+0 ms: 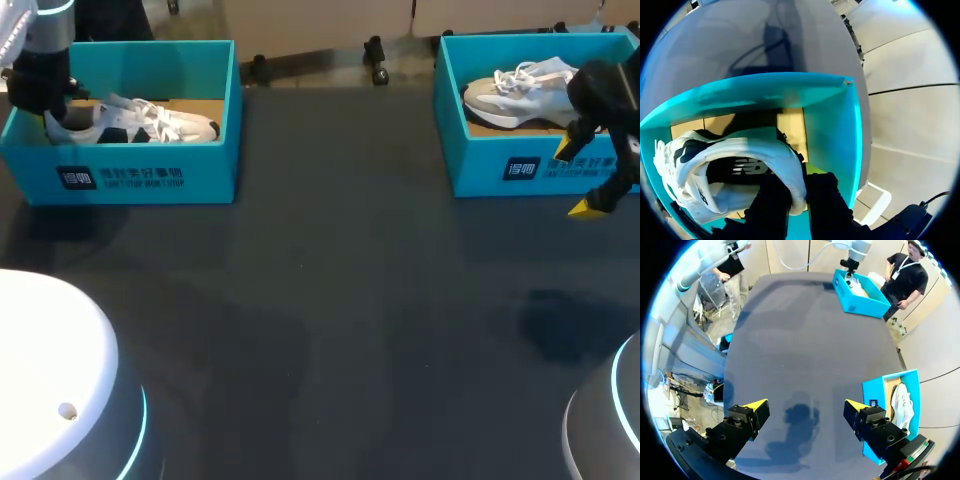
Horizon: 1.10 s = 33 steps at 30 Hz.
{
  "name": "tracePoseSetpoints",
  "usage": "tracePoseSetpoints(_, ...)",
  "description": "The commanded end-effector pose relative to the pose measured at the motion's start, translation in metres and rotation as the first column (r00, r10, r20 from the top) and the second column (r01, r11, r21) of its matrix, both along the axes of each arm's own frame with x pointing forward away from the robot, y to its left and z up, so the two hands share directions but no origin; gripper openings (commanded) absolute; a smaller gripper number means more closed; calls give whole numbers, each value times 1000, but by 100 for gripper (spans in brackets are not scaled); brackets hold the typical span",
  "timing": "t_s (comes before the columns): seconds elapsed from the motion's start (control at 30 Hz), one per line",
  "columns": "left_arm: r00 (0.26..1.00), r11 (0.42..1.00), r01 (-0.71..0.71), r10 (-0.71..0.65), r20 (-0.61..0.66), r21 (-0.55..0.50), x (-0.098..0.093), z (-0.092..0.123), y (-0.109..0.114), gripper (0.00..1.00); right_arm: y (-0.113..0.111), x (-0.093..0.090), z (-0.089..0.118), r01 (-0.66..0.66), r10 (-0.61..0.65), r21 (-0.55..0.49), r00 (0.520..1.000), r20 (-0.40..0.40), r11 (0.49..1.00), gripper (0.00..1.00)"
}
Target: Take the shoe out of the shoebox, open the shoe tongue, remove and reinsert the insole, then place the shoe into the shoebox
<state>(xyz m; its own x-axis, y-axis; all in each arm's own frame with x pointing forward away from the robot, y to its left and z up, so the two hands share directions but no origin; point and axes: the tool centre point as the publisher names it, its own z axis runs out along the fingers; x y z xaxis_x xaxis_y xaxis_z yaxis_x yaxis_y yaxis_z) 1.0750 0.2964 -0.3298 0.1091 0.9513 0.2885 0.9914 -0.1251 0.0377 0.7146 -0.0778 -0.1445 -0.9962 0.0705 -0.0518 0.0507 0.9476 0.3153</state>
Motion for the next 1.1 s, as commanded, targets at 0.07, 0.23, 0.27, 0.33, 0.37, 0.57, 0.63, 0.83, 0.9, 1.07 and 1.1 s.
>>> tracePoseSetpoints(0.07,1000,1000,8,-8,-7,-2,1,-10,0,0,1,1,0,0,0,-2,1000,-3,1000,100)
tracePoseSetpoints(0.23,999,999,40,-41,-25,-33,0,-17,0,0,1,1,0,0,0,-2,1000,-3,1000,100)
tracePoseSetpoints(0.27,999,998,39,-40,-24,-39,1,-19,1,0,1,1,0,0,0,-2,1000,-3,1000,100)
tracePoseSetpoints(0.33,999,998,43,-44,-29,-39,1,-23,1,0,1,1,0,0,0,-2,1000,-3,1000,100)
tracePoseSetpoints(0.37,998,998,48,-49,-30,-44,1,-25,1,0,1,1,0,0,0,-2,1000,-3,1000,100)
tracePoseSetpoints(0.57,998,998,54,-56,-43,-36,-1,-29,2,31,1,1,0,0,0,-2,1000,-3,1000,100)
tracePoseSetpoints(0.63,997,998,57,-59,-46,-36,-1,-28,2,58,1,1,0,0,0,-2,1000,-3,1000,100)
tracePoseSetpoints(0.83,996,997,69,-71,-52,-40,-2,-24,3,67,1,1,0,0,0,-2,1000,-3,1000,100)
tracePoseSetpoints(0.9,996,996,70,-72,-47,-47,-3,-20,2,71,1,1,0,0,0,-2,1000,-3,1000,100)
tracePoseSetpoints(1.07,997,995,70,-73,-32,-75,-3,-7,-2,94,1,1,0,0,0,-2,1000,-3,1000,100)
tracePoseSetpoints(1.1,997,994,70,-73,-31,-85,-3,-4,-4,98,1,1,0,0,0,-2,1000,-3,1000,100)
